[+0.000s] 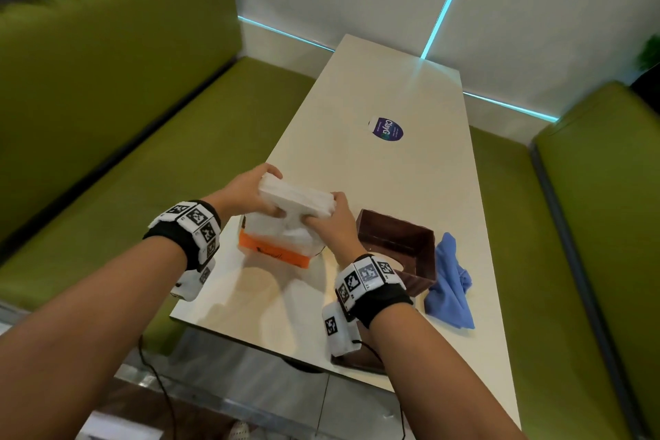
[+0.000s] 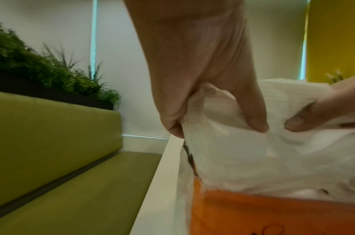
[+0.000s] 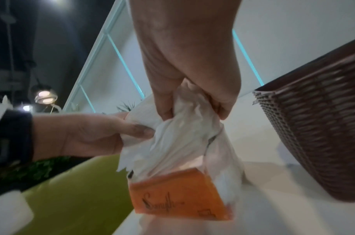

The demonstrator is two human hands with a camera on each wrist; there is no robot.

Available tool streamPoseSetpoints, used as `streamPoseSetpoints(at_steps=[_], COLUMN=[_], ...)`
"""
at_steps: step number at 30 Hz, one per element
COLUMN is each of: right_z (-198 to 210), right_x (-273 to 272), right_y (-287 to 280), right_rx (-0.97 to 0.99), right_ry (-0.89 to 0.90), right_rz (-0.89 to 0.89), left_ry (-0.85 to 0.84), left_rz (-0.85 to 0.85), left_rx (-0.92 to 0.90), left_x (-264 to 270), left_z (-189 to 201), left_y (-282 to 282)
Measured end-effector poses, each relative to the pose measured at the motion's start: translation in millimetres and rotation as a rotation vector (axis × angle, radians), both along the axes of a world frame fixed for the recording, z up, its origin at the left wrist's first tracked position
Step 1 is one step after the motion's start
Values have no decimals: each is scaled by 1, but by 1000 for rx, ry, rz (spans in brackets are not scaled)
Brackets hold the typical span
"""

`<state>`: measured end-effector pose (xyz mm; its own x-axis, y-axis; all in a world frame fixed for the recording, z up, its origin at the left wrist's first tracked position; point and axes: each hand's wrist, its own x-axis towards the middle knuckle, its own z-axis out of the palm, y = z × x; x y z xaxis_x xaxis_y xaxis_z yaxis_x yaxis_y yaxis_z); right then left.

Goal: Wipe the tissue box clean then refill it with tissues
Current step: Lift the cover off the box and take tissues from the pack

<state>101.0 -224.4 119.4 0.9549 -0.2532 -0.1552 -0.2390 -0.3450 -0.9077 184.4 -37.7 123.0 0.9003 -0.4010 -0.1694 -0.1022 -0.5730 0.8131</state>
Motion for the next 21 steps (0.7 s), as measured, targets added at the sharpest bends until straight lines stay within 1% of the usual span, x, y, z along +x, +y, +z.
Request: streamPoseSetpoints(at_steps=[5, 8, 11, 13, 16, 19, 21], right_z=[13, 19, 27, 30, 33, 38, 42], right_x=[3, 5, 4, 4, 1, -4, -8], right_y=[-5, -9, -13, -15, -19, -21, -26], right_rx=[383, 578, 723, 762, 781, 764, 717], right_ry=[-13, -26, -48, -46, -46, -26, 3], right_rz=[-116, -132, -134, -127, -134, -139, -132], left_ry=[106, 192, 324, 361, 390, 440, 434], left_rz=[164, 236, 265, 265, 272, 294, 323], left_rx=[-326, -526, -662, -697, -673, -661, -627], left_x=[-5, -8, -11, -15, -20, -24, -26], left_z=[19, 30, 38, 43, 50, 53, 53], left_y=[1, 0, -4, -10, -19, -29, -39])
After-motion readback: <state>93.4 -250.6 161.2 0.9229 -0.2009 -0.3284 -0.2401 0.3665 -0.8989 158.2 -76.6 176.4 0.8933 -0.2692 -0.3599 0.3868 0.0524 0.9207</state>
